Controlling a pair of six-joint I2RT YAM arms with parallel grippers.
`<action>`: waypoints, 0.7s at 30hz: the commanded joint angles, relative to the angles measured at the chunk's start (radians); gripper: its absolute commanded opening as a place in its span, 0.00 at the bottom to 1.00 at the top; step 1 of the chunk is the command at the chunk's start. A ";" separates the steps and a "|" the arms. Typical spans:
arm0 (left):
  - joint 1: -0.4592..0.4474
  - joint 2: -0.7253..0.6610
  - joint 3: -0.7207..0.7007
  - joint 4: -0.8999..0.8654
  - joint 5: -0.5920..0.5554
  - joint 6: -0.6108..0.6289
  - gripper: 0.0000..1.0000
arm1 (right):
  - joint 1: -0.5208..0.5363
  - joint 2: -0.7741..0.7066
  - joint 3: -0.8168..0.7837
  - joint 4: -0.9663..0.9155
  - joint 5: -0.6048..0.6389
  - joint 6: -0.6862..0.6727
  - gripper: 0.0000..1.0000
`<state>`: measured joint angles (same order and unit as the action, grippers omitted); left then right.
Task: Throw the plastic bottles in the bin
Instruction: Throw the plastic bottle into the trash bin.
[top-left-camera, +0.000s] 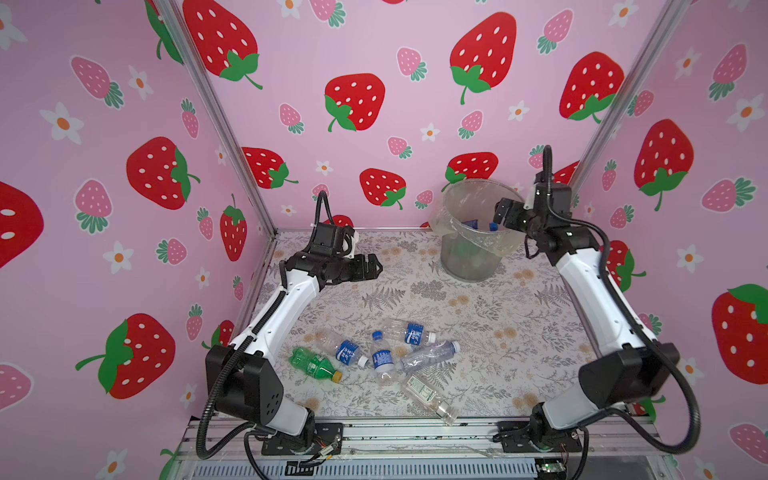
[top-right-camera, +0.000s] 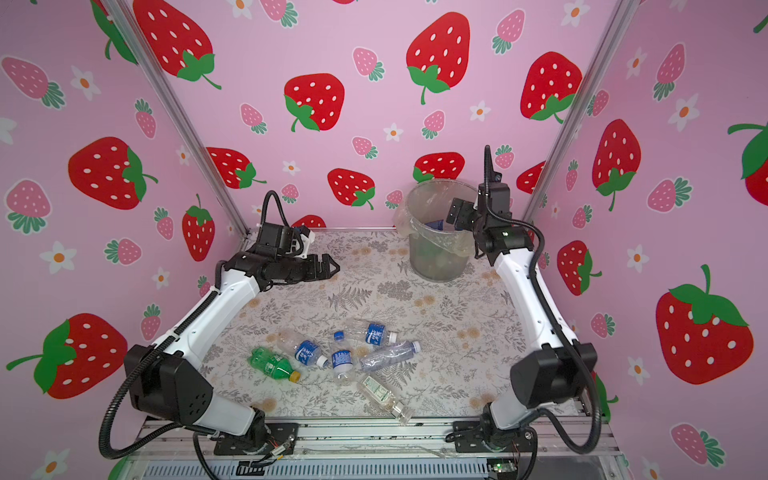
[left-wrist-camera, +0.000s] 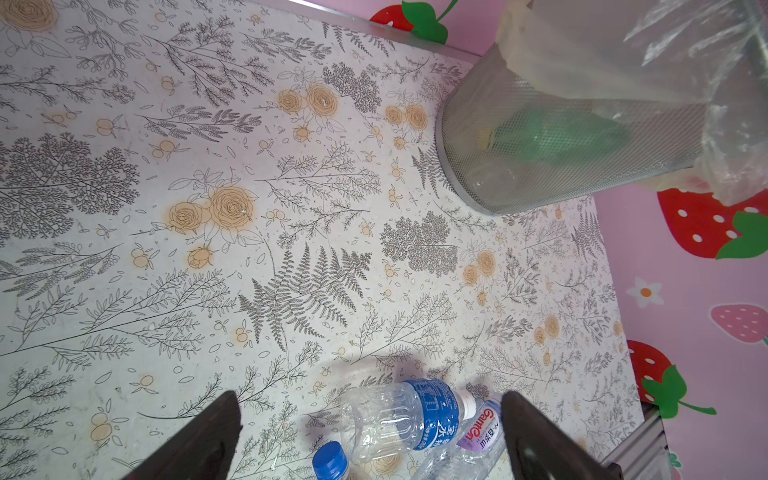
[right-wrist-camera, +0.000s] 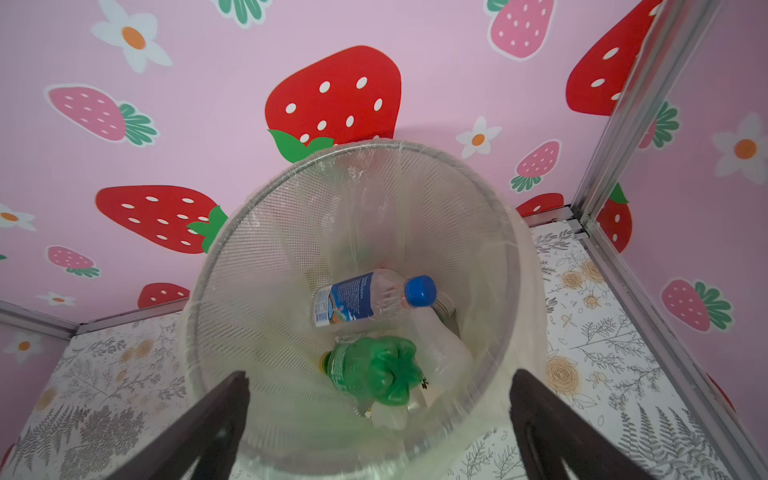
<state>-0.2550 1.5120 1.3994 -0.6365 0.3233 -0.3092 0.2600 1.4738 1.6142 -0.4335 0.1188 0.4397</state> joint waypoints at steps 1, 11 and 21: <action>0.004 -0.012 0.025 -0.014 -0.003 0.013 0.99 | 0.006 -0.169 -0.142 0.143 -0.004 0.021 0.99; 0.004 -0.026 0.028 -0.011 -0.070 -0.048 0.99 | 0.007 -0.427 -0.453 0.119 -0.087 0.045 0.99; -0.017 -0.061 -0.024 -0.125 -0.389 -0.292 0.99 | 0.005 -0.546 -0.579 0.049 -0.163 0.035 0.99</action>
<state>-0.2710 1.5021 1.3945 -0.6872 0.0853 -0.4706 0.2600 0.9707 1.0554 -0.3622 -0.0208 0.4774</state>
